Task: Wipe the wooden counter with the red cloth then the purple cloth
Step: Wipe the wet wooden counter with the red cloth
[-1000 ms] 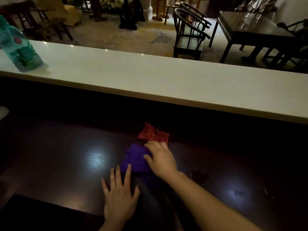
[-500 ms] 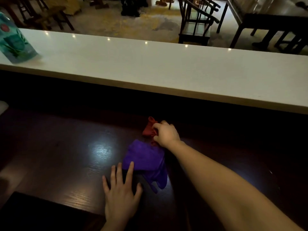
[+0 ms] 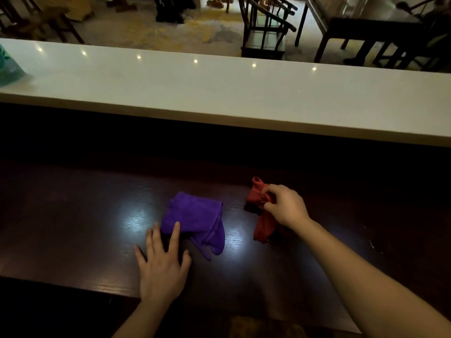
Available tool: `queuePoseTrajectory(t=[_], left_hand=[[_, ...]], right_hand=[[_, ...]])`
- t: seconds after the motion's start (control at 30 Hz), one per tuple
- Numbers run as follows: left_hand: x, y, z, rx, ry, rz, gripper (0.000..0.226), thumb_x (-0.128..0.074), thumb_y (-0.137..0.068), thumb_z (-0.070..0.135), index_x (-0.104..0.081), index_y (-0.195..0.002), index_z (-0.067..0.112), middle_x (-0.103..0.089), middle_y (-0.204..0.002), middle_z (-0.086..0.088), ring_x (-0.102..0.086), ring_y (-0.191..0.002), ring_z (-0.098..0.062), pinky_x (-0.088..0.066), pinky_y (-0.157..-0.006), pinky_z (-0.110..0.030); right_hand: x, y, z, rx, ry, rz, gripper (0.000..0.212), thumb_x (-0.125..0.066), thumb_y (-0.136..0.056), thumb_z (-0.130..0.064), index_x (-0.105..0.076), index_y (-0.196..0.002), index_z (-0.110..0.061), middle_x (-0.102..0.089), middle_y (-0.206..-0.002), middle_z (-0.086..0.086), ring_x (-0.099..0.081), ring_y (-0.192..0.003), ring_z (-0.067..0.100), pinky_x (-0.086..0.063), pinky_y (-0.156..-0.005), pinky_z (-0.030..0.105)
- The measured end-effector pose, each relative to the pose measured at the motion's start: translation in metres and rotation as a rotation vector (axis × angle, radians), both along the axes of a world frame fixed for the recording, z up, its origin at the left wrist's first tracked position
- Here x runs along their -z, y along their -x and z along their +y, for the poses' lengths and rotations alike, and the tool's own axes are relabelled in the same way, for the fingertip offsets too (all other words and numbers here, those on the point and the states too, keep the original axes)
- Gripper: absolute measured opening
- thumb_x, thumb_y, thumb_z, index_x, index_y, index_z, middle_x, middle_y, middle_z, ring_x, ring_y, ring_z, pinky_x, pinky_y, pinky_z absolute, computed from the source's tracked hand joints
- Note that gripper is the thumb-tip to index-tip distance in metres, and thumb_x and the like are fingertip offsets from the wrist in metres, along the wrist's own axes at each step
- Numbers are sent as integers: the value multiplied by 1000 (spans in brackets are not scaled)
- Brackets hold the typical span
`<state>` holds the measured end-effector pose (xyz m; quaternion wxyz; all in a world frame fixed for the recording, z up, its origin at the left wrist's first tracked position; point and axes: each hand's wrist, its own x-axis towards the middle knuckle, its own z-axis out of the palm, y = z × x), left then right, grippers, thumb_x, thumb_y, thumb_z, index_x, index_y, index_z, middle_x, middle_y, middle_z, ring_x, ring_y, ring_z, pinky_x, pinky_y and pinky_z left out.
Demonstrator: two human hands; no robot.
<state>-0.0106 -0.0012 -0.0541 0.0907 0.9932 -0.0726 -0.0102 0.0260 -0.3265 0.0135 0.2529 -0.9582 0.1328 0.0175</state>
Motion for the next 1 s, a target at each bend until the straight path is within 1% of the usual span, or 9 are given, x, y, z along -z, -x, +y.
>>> queuePoseTrajectory(t=[0.13, 0.3, 0.37, 0.47, 0.57, 0.7, 0.8, 0.87, 1.0], left_hand=[[-4, 4, -7, 78, 2, -53, 75, -35, -84, 53, -24, -154, 30, -15, -161, -22, -11, -148, -43, -26, -105, -75], [-15, 4, -60, 217, 39, -73, 71, -41, -85, 53, -25, -153, 38, -17, -164, -14, -5, -151, -39, -17, -111, -73], [-13, 6, -78, 217, 46, -30, 67, -36, -87, 56, -28, -152, 38, -16, -164, -12, -2, -151, -38, -15, -111, -74], [-2, 8, -86, 218, -23, -12, 67, -33, -88, 58, -33, -151, 34, -17, -164, -14, -4, -150, -42, -19, -108, -76], [3, 4, -85, 209, -69, -17, 69, -32, -87, 60, -32, -150, 34, -15, -164, -13, -2, -150, -41, -19, -109, -75], [1, 5, -86, 206, -68, -8, 68, -33, -86, 60, -35, -149, 35, -15, -164, -12, 0, -151, -39, -19, -109, -74], [2, 5, -85, 199, -56, -3, 69, -33, -85, 60, -36, -149, 35, -14, -165, -11, 2, -151, -38, -17, -110, -73], [3, 5, -85, 205, -49, -8, 68, -33, -86, 60, -36, -149, 35, -14, -165, -11, 3, -151, -37, -16, -111, -73], [4, 5, -86, 198, -56, -5, 69, -32, -87, 61, -33, -150, 35, -11, -165, -10, 4, -151, -37, -14, -112, -72]], right_hand=[[-2, 33, -22, 94, 13, -36, 32, -68, -78, -24, -64, -110, -29, -61, -98, 1, -57, -90, 31, -36, -70, 31], [9, 68, -45, 170, 84, 12, 43, -64, -81, -25, -59, -124, -32, -61, -114, 6, -56, -96, 35, -42, -79, 34], [22, 83, -42, 129, 184, 57, 50, -64, -83, -35, -52, -131, -38, -50, -134, 5, -49, -106, 34, -44, -88, 37], [48, 99, -32, 14, 361, 29, 58, -52, -86, -59, -37, -140, -45, -20, -159, -8, -30, -129, 31, -39, -99, 47], [68, 91, -43, -38, 278, -45, 58, -44, -92, -55, -34, -146, -35, -16, -161, -10, -20, -145, 28, -23, -113, 49], [72, 68, -55, 74, 146, -157, 49, -55, -95, -35, -47, -141, -20, -31, -156, 1, -25, -144, 33, -25, -115, 52], [72, 78, -44, 138, 60, -179, 49, -57, -95, -29, -47, -141, -14, -33, -155, 4, -26, -144, 30, -23, -118, 45], [75, 109, -29, 85, 83, -215, 51, -55, -95, -32, -44, -142, -15, -32, -156, 3, -25, -144, 27, -22, -118, 41], [82, 163, -14, -189, 205, -167, 56, -39, -96, -47, -31, -148, -26, -22, -160, -4, -18, -147, 19, -22, -118, 37]])
